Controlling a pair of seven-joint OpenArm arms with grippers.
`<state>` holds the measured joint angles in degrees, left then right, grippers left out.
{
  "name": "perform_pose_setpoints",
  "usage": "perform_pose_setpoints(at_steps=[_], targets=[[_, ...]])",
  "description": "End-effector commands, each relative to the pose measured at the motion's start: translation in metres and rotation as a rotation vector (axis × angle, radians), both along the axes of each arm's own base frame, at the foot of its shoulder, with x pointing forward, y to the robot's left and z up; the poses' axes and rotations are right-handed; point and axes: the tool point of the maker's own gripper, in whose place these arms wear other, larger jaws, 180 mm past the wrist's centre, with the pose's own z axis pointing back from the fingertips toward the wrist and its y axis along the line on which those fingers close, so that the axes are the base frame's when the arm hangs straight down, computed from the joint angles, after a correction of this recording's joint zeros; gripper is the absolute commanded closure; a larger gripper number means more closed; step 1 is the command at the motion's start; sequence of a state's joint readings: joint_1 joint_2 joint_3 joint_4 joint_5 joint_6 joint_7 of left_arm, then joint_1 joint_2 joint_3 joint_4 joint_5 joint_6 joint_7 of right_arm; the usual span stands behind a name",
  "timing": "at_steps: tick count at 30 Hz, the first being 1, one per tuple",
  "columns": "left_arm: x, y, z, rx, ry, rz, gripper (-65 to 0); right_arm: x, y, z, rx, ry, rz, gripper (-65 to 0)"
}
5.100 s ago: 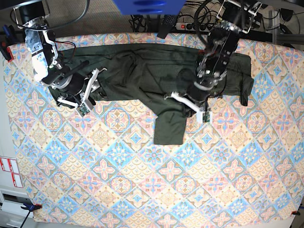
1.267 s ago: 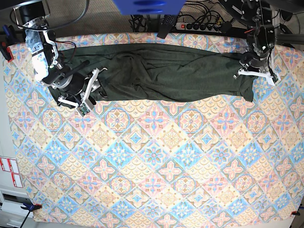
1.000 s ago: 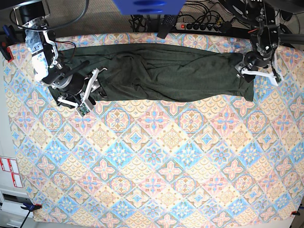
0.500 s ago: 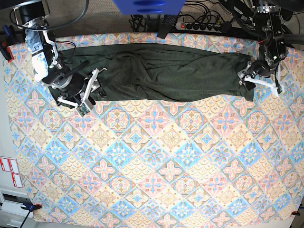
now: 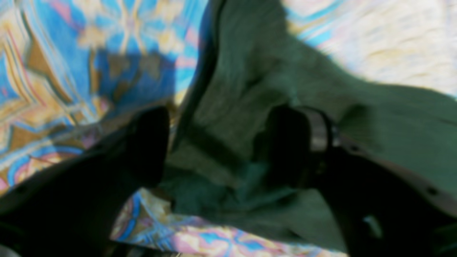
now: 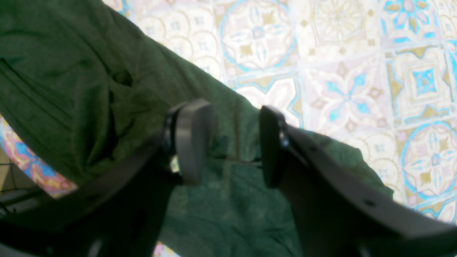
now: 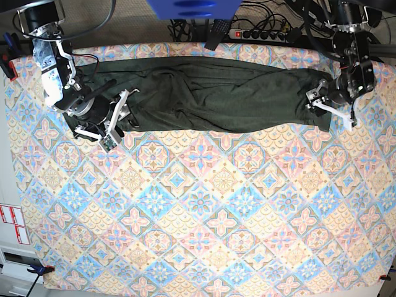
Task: Fold the T-shirt properly
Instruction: 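Grasp the shirt end with the left gripper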
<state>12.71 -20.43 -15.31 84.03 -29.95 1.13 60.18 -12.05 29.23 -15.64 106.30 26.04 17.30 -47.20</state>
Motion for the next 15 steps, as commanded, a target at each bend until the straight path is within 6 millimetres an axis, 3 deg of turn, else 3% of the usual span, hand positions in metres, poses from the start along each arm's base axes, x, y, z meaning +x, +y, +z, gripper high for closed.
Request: perform_pose_setpoints(at_steps=[1,5,8,12,15], targets=[[0.008,-0.002,0.001,-0.016,-0.004,-0.03,-38.7,0.009,0.0,0.013,0.014,-0.046,0.001,-24.7],[0.001,-0.023,-0.016,-0.034,0.057,-0.106,-27.3,0.009,0.0,0.013,0.014,-0.047,0.001,-24.7],[0.0,-0.026,-0.017,-0.041,0.055,-0.107,-14.8,0.009,0.0,0.013,0.014,-0.047,0.001,-24.7],[0.008,-0.037,-0.009,-0.088,0.016,-0.102,-2.7,0.009,0.0,0.013,0.014,-0.048,-0.001,-24.7],[0.015,-0.029,-0.002,-0.096,-0.017,-0.069,0.0,0.009,-0.001,0.013,0.014,-0.048,-0.002,-24.7]])
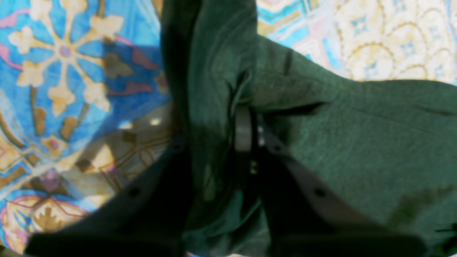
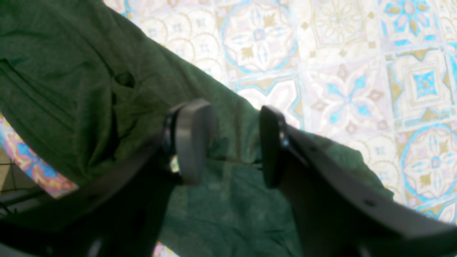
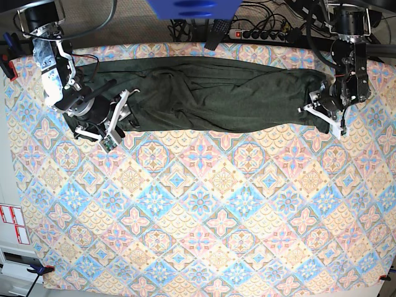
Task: Fold the T-shirt properly
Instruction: 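Grasp the shirt end with the left gripper, then fold the shirt end inward toward the right gripper with the left gripper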
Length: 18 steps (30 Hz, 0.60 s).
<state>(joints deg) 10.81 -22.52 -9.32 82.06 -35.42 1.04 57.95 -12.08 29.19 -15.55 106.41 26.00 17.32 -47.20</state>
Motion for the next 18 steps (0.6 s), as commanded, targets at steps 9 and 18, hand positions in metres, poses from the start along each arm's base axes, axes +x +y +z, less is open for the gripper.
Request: perform_pose_setpoints(at_steps=[9,18], targets=[[0.026,0.07,0.033,0.162,-0.151,0.106,0.0,0.008,0.0,0.013,0.014,-0.045,0.0,-24.7],[0.043,0.122,0.046,0.285,-0.198,0.14,0.0,0.008,0.0,0.012,0.014,-0.044,0.002,-24.7]])
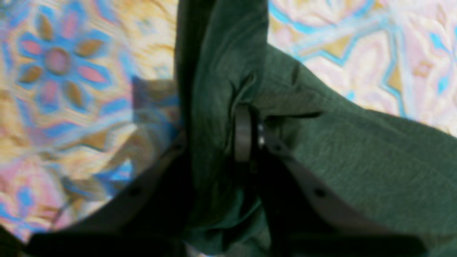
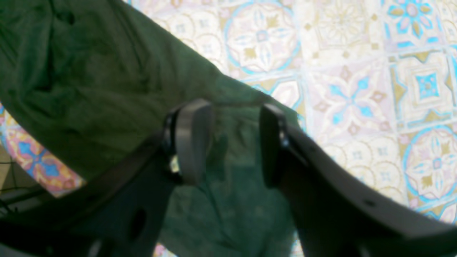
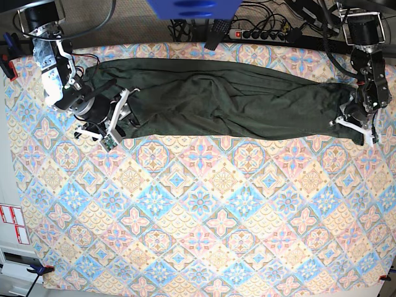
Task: Fold the T-shirt properly
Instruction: 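Fold the shirt end inward toward the right gripper with the left gripper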
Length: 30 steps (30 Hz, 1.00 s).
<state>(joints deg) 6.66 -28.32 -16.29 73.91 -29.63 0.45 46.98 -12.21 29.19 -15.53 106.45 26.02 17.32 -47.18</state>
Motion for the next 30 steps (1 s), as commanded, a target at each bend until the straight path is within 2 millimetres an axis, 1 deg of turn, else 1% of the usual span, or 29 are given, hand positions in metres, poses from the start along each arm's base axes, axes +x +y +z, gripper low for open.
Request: perform_pose_setpoints(at_steps=[1,3,5,6,7,8,12,14,16,18,20,24,28,30], targets=[[0.014,0.01,0.018,0.036,-0.053,-0.004,0.0,0.009,0.0,0.013,0.013,-0.046,0.0,-24.7],[0.017,0.004,0.029,0.049,-0.078,-0.034,0.0,0.009,0.0,0.013,0.013,-0.046,0.0,-24.7],[0.009,-0.01,0.034,0.05,-0.078,-0.078,0.0,0.009,-0.001,0.013,0.013,-0.047,-0.001,-24.7],[0.009,-0.022,0.041,0.05,-0.091,-0.112,0.0,0.01,-0.001,0.013,0.013,-0.048,-0.002,-24.7],[0.005,-0.038,0.042,0.029,-0.097,-0.132,0.0,0.01,-0.001,0.013,0.013,-0.048,-0.002,-24.7],[0.003,-0.058,0.046,0.003,-0.112,-0.153,0.0,0.01,-0.001,0.013,0.013,-0.048,-0.002,-24.7],[-0.006,-0.114,0.063,-0.083,-0.145,-0.21,0.0,0.01,-0.002,0.014,0.012,-0.049,-0.004,-24.7],[-0.009,-0.138,0.069,-0.134,-0.158,-0.217,0.0,0.01,-0.002,0.014,0.011,-0.051,-0.003,-24.7],[-0.01,-0.156,0.074,-0.176,-0.166,-0.223,0.0,0.011,-0.002,0.015,0.011,-0.053,-0.005,-24.7],[-0.009,-0.175,0.074,-0.213,-0.165,-0.245,0.0,0.013,-0.005,0.016,0.009,-0.058,-0.011,-24.7],[-0.009,-0.196,0.071,-0.243,-0.156,-0.29,0.0,0.017,-0.013,0.019,0.004,-0.069,-0.036,-24.7],[-0.012,-0.226,0.066,-0.293,-0.143,-0.339,0.0,0.022,-0.023,0.024,-0.003,-0.086,-0.064,-24.7],[-0.011,-0.242,0.063,-0.34,-0.149,-0.323,0.0,0.027,-0.037,0.029,-0.013,-0.104,-0.104,-24.7],[-0.008,-0.248,0.059,-0.362,-0.142,-0.314,0.0,0.026,-0.049,0.03,-0.021,-0.106,-0.135,-24.7]])
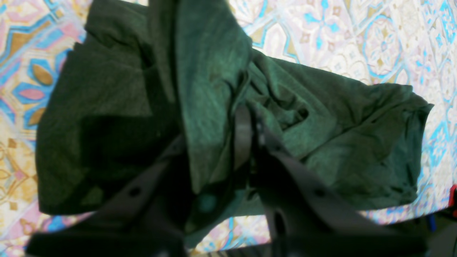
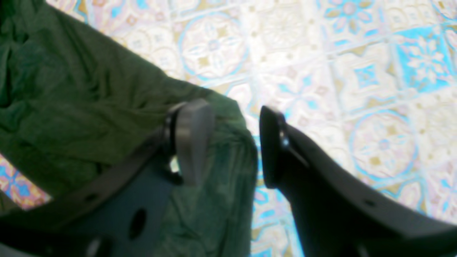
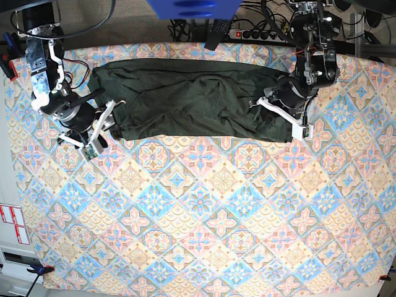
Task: Fold the T-shirt properly
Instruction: 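Fold the shirt end inward toward the right gripper with the left gripper, then release the left gripper and reposition the right gripper at the shirt end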
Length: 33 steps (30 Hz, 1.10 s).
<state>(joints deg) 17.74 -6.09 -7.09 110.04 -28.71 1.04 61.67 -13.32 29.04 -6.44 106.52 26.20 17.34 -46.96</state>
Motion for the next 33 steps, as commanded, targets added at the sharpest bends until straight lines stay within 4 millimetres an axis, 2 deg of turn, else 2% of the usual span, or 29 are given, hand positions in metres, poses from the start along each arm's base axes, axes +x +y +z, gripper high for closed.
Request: perform_pose_setpoints(at_steps=[1,3,5,11,15,18,21,27,30,33], targets=[[0.007,-0.003,0.004,-0.017,-0.024,0.0,0.0,0.007,-0.009,0.013,-0.005,-0.043,-0.015,-24.7],[0.01,-0.008,0.001,-0.028,-0.019,-0.002,0.0,0.003,-0.016,0.011,-0.011,-0.037,-0.035,-24.7],[0.012,-0.021,0.001,-0.041,-0.021,-0.036,0.0,0.002,-0.02,0.011,-0.013,-0.036,-0.046,-24.7],[0.012,-0.051,0.004,-0.07,-0.026,-0.116,-0.5,0.0,-0.019,0.01,-0.013,-0.031,-0.044,-24.7],[0.008,-0.065,0.005,-0.086,-0.023,-0.155,-5.8,0.0,-0.019,0.01,-0.013,-0.031,-0.044,-24.7],[0.003,-0.065,0.004,-0.085,-0.017,-0.156,-10.0,0.0,-0.019,0.01,-0.013,-0.031,-0.044,-24.7],[0.002,-0.063,0.012,-0.078,-0.037,-0.16,-15.9,0.001,-0.02,0.01,-0.013,-0.033,-0.045,-24.7],[0.001,-0.045,0.027,-0.013,-0.081,-0.186,-27.1,0.003,-0.026,0.012,-0.019,-0.04,-0.062,-25.0],[0.006,-0.016,0.027,0.043,-0.086,-0.15,-32.2,0.004,-0.034,0.013,-0.027,-0.04,-0.082,-25.1],[0.012,0.028,0.032,0.095,-0.095,-0.033,-35.2,-0.001,-0.043,0.003,-0.043,0.001,-0.102,-25.2]])
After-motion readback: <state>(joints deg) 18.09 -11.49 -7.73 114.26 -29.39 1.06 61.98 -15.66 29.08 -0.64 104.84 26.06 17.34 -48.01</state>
